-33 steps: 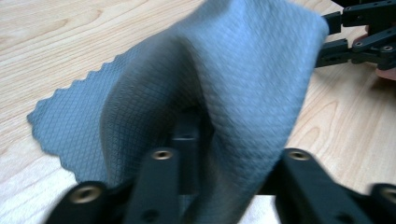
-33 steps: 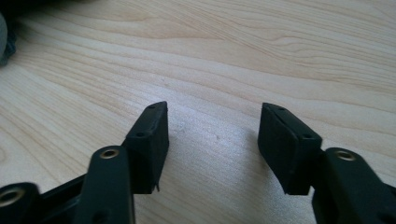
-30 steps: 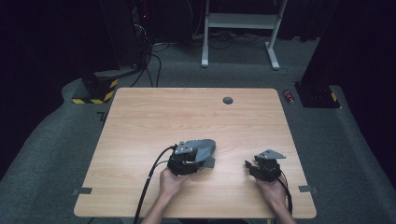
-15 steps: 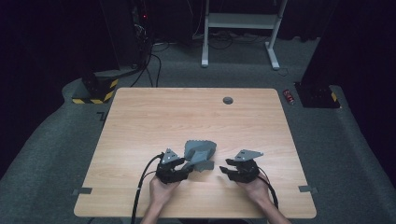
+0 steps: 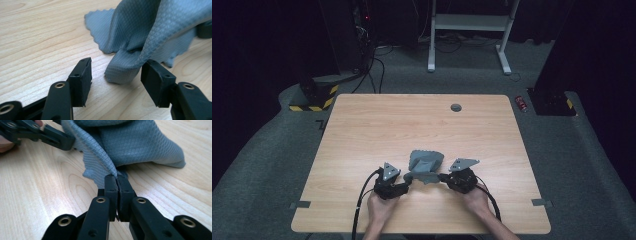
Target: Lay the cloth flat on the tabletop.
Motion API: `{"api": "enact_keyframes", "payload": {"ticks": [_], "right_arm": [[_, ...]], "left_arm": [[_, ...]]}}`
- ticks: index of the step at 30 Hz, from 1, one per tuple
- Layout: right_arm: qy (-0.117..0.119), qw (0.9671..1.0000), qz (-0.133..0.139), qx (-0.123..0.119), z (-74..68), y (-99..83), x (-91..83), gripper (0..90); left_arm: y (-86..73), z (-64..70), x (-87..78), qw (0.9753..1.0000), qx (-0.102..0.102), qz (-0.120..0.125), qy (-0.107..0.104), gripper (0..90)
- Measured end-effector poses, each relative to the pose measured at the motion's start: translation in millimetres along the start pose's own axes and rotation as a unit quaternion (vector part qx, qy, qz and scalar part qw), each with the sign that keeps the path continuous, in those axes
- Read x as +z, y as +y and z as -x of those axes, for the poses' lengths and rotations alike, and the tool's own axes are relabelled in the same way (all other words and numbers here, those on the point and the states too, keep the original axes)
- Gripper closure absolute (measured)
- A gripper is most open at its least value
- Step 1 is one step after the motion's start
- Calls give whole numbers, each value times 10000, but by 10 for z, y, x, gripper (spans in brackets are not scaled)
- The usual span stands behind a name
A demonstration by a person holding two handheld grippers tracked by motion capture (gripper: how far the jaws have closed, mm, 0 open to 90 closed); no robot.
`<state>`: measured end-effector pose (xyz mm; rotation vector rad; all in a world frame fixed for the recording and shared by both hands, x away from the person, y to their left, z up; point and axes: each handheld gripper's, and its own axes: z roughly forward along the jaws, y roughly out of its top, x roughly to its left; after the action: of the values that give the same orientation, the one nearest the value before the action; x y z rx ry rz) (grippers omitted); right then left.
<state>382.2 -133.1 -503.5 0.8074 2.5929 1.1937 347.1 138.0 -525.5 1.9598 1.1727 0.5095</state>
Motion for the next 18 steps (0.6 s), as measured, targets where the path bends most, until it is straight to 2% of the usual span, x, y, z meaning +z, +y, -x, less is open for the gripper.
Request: {"api": "enact_keyframes", "payload": {"ticks": [4,10,13,15,18], "right_arm": [[-27,10000,48,-28,-24,-4,-122,884],[-40,10000,66,-56,-109,-33,-353,884],[9,10000,8,-8,-141,-78,-406,881],[118,9998,-141,36,-172,-145,-433,814],[120,9998,-19,132,-155,-176,-500,726]], "left_arm": [[18,43,43,9993,170,-224,238,394],[17,47,44,9994,163,-228,220,390],[18,46,43,9993,171,-238,221,386],[16,48,45,9994,159,-220,221,382],[16,48,45,9994,157,-223,220,378]]}}
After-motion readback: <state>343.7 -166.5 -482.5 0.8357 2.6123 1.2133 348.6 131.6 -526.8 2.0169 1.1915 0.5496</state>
